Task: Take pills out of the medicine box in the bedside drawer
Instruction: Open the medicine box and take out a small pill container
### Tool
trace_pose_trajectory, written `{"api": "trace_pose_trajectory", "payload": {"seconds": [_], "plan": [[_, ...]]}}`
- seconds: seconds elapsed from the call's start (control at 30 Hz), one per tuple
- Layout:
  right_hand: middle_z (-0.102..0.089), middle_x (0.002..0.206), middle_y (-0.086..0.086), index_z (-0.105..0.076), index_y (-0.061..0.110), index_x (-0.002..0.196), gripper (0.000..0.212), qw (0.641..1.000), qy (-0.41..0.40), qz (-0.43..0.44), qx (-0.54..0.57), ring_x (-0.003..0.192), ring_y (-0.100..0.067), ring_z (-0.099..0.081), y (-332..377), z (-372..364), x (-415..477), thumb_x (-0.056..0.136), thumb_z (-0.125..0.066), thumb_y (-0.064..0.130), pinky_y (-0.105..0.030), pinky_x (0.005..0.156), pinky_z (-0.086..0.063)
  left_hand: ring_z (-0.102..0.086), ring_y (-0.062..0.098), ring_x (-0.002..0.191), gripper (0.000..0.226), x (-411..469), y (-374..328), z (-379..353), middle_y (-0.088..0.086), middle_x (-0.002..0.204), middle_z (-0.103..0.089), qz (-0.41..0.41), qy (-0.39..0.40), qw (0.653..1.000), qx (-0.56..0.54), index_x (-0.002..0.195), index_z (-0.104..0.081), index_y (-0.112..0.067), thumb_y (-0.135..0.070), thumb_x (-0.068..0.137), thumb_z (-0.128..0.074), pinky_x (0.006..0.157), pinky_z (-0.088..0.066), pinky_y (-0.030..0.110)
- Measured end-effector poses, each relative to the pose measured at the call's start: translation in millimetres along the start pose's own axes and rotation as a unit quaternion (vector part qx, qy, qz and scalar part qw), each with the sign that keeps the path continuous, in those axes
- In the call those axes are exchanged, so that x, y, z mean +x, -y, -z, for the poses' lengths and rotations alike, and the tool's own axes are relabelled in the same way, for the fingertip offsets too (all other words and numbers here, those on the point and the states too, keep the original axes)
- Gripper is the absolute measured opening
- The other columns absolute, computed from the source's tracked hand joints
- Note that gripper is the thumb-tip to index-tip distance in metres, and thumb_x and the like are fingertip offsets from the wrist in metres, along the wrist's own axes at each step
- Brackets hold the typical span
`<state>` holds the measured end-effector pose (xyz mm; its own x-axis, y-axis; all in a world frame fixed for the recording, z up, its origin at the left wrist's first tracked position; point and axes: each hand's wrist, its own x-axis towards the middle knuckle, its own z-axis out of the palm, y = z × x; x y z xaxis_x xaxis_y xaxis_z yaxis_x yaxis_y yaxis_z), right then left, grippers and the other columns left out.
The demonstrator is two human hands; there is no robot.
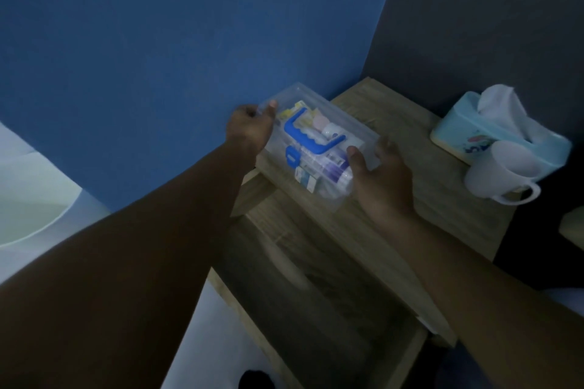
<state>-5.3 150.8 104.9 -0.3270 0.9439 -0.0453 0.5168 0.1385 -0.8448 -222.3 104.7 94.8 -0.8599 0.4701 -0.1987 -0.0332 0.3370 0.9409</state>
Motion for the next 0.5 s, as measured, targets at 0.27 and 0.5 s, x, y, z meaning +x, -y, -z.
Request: {"api": "trace_pose_trajectory", "payload": {"seconds": [0.27,0.5], "plan": [[-0.003,0.168,-0.005,-0.012,0.02,0.158,0.066,0.962,0.048,0.206,-0.175,0.154,-0.022,-0.012,-10,20,-15,0.103,-0.043,0.038,-0.036,0.114,-0.033,-0.062,0.042,0.105,0.044,-44,20,-1,0.031,0.114,-0.063,0.08,0.06,0.994,-0.043,0.099,-0.065,-0.006,-0.045,0.096,-0.046,0.088,-0.051,0.046],[-0.007,0.167,-0.008,-0.009,0.013,0.157,0.07,0.926,0.105,0.233,-0.278,0.154,-0.022,-0.011,-11,30,-6,0.102,-0.029,0.052,-0.044,0.12,-0.03,-0.065,0.025,0.106,0.041,-76,25,-11,0.013,0.12,-0.065,0.127,0.106,0.978,-0.125,0.134,-0.053,-0.009,-0.02,0.094,-0.056,0.098,-0.052,0.043]]}}
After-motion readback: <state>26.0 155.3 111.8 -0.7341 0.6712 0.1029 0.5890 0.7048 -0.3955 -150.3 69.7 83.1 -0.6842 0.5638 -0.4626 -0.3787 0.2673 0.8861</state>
